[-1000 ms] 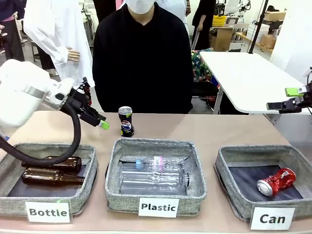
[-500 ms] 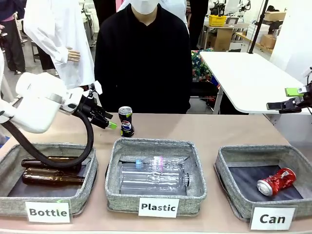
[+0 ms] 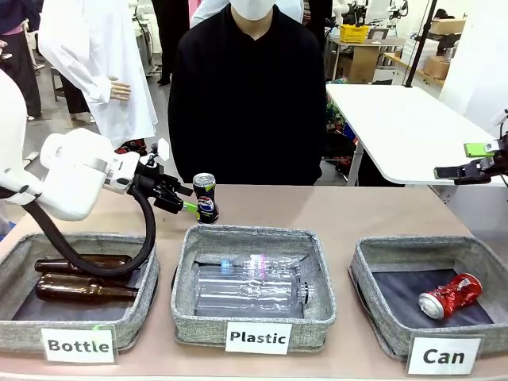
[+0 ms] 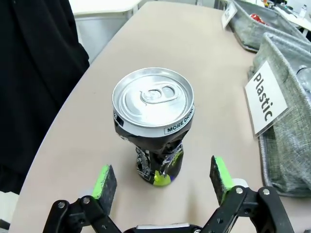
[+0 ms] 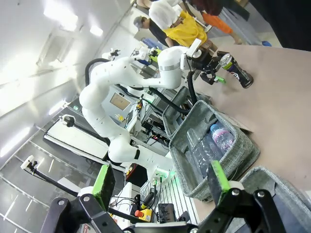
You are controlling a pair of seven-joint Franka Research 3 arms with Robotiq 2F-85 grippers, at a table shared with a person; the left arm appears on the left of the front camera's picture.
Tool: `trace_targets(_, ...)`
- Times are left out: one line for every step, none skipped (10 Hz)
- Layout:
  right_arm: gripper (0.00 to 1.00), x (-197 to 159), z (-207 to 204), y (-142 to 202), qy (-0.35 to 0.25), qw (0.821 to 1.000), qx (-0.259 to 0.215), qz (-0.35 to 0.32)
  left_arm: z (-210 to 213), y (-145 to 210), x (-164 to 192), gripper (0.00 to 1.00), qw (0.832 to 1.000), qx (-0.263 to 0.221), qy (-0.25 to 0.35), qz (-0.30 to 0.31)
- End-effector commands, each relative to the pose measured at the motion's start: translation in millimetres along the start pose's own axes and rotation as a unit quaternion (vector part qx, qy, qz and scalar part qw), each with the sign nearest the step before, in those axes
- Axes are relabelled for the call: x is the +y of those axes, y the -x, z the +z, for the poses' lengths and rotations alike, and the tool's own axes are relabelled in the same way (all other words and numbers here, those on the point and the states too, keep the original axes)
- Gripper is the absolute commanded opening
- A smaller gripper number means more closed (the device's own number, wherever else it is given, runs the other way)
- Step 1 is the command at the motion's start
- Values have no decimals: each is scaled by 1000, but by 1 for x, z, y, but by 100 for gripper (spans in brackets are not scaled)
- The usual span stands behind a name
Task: Sort the can waste into the basket.
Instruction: Pick up the can waste from the table and place it in the right Fabric basket.
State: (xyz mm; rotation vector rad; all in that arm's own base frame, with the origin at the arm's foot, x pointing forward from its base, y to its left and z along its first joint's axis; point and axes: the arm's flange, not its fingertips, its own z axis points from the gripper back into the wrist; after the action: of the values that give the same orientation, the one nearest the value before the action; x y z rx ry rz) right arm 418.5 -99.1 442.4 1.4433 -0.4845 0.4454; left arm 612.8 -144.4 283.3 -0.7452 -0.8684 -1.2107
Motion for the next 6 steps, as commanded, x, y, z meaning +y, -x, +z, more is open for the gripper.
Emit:
trace_targets(100,2,0,-2,-8,1000,-10,4,-12,4,12,100,999,-36,-2,-22)
trace_targets(100,2,0,-2,-8,1000,-10,4,-19,5,16,100,999,-43,3,-27)
trace_targets(100,2,0,-2,-8,1000,-10,4,-26,5,21,100,999,-45,14,-27)
trace_targets(100,2,0,-2,-8,1000,-10,4,-32,7,24,100,998,-48,21,-25)
trace_targets(100,2,0,-2,-8,1000,-10,4,-36,8,26,100,998,-54,29,-23)
trace_targets(100,2,0,-2,-8,1000,-10,4,-39,8,27,100,997,-67,36,-26)
